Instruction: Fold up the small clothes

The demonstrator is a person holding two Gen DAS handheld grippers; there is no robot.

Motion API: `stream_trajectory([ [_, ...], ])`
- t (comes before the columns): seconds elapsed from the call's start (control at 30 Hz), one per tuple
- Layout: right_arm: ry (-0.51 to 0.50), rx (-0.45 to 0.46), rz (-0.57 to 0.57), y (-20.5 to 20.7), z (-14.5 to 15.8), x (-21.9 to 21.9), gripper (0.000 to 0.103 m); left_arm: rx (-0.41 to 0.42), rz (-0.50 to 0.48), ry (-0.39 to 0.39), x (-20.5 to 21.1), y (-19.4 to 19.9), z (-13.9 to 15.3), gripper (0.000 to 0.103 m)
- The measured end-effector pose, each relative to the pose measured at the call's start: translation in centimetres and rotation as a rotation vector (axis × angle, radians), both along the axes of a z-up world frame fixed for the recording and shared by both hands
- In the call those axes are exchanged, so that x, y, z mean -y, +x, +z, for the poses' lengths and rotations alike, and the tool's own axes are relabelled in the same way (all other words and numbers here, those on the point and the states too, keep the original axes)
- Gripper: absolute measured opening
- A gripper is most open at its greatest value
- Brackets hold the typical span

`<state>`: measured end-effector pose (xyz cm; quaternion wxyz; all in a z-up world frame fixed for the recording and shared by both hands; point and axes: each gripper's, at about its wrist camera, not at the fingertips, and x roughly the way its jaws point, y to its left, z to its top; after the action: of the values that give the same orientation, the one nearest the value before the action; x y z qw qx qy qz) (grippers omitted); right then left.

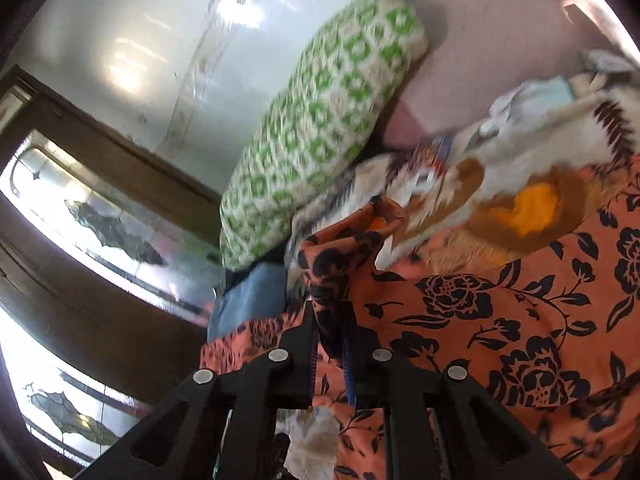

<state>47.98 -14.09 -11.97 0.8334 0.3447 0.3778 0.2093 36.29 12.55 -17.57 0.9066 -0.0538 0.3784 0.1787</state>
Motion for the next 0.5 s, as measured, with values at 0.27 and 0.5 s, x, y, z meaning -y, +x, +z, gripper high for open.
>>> stream_trajectory([
  [0.27,-0.136,-0.053,0.095,-1.1,-4.2,-2.5,0.022,-0.031,0.042,-0.005,-0.3,0.8,-0.6,0.103],
  [0.5,-0.288,-0.085,-0.088,-1.4,-3.9,8.7,0.022,-0.084,0.065,-0.022,0.4,2.3,-1.8,0.103],
])
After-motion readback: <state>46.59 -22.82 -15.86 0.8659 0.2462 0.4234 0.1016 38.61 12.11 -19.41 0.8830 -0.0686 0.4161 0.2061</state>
